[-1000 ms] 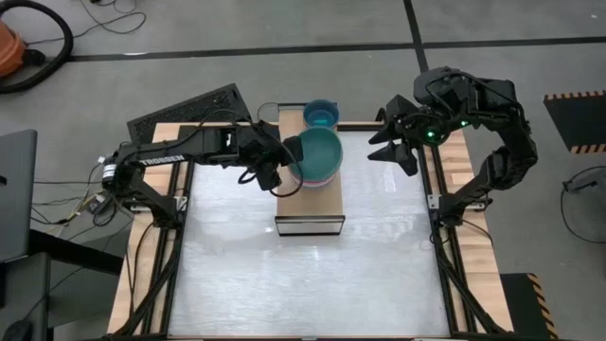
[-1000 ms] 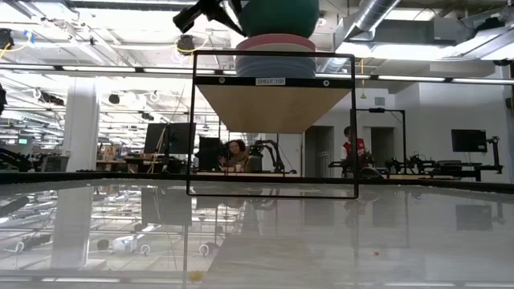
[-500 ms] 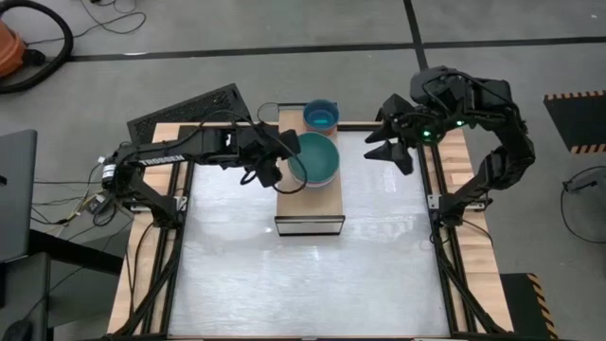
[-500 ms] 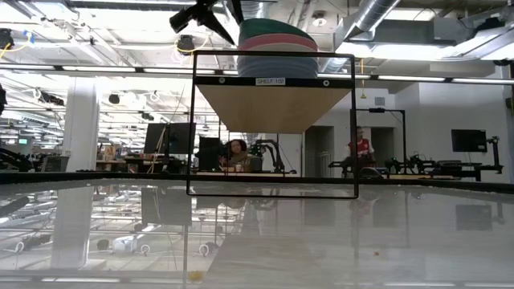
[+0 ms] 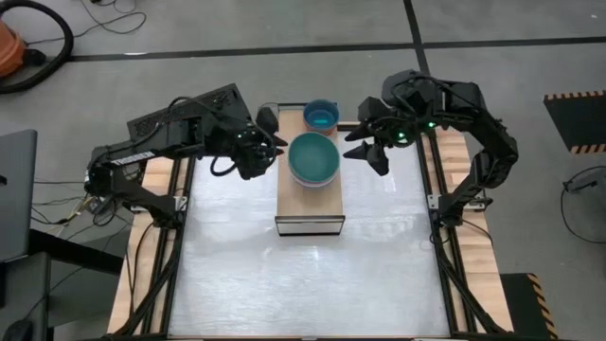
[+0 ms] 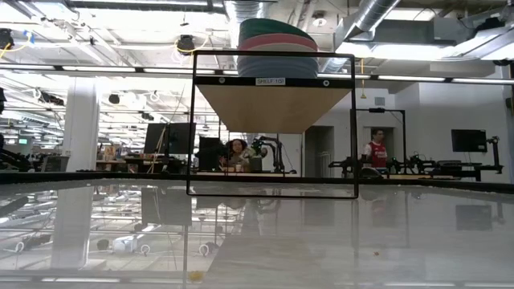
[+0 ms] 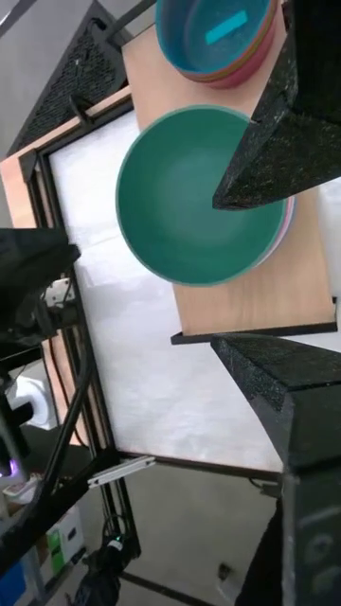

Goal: Place and stack bowls onto a shelf
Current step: Stack the dark green bowl on top of the light pink bowl on the shelf

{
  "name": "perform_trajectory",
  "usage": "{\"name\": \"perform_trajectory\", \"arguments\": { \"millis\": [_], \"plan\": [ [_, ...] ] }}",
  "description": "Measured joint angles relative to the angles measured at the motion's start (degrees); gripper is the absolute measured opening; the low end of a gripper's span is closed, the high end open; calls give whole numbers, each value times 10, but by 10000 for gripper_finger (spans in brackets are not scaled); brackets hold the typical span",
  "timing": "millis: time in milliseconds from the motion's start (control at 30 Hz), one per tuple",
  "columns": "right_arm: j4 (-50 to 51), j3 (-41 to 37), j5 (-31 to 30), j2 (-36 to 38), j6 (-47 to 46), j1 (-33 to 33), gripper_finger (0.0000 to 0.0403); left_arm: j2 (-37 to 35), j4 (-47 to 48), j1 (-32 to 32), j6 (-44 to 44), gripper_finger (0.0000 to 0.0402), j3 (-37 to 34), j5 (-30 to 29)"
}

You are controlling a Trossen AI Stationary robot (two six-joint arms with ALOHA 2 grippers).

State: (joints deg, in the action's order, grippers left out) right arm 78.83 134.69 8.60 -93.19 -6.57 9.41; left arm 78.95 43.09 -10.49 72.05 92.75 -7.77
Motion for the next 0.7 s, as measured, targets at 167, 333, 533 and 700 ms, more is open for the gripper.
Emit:
{"name": "perform_trajectory", "arguments": {
  "millis": [167,333,533,700],
  "plan": [
    [0,0,1,1,-7,1,249,10,-10,-5,-6,11,-1,5],
    [1,0,1,6,-23,1,249,32,-38,-31,-115,1,-2,72],
    [2,0,1,9,-24,0,249,36,-81,-94,-284,0,-2,177],
    [1,0,1,9,-24,0,249,18,-143,-126,-375,0,-42,256]
  ]
}}
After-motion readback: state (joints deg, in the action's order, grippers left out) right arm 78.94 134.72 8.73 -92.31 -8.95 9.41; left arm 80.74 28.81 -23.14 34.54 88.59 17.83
